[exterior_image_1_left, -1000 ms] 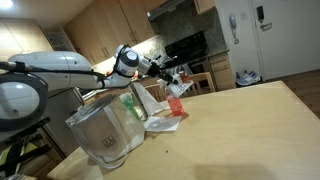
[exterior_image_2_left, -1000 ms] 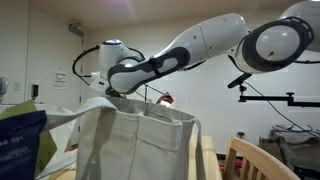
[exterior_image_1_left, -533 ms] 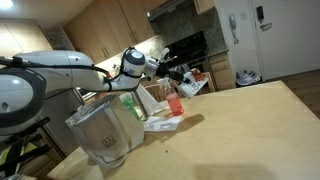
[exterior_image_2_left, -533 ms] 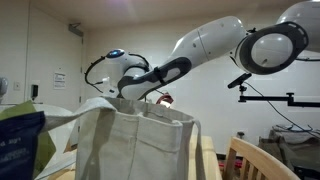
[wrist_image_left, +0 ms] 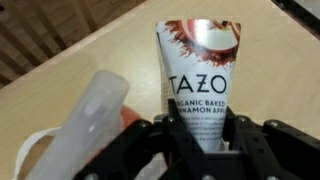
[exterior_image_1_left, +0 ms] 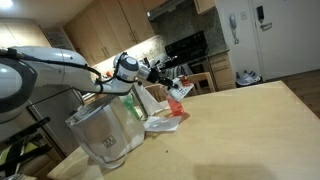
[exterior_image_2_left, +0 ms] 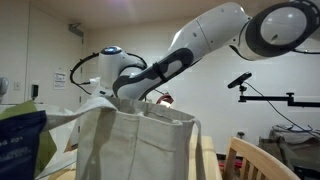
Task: Pick up the three objects from the table, put them in the carrier bag and move the bag to the center of the table
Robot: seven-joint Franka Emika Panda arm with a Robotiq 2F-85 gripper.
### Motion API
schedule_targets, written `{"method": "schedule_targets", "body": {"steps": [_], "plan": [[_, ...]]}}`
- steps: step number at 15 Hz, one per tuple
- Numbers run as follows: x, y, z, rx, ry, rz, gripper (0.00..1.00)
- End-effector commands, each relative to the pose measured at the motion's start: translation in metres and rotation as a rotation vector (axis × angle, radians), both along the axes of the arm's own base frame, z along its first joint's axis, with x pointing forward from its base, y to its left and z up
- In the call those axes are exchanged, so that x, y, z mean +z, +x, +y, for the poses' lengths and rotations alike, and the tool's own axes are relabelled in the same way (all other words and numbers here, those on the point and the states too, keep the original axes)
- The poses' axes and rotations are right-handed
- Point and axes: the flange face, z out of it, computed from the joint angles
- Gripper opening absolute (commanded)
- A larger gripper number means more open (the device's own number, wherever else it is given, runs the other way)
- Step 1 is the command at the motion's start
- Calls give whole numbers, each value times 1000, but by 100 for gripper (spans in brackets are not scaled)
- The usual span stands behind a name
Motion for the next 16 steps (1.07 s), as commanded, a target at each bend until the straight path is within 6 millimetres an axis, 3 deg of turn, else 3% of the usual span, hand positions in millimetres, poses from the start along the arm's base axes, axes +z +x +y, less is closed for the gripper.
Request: {"method": "schedule_targets", "body": {"steps": [1,7,8,16], "plan": [[23,-23,16,56,15,-12,15],[40,-53,0,0,-27,1,15],[28,-32,10,23,-23,-5,40],[30,-45,1,5,-32,19,40]]}}
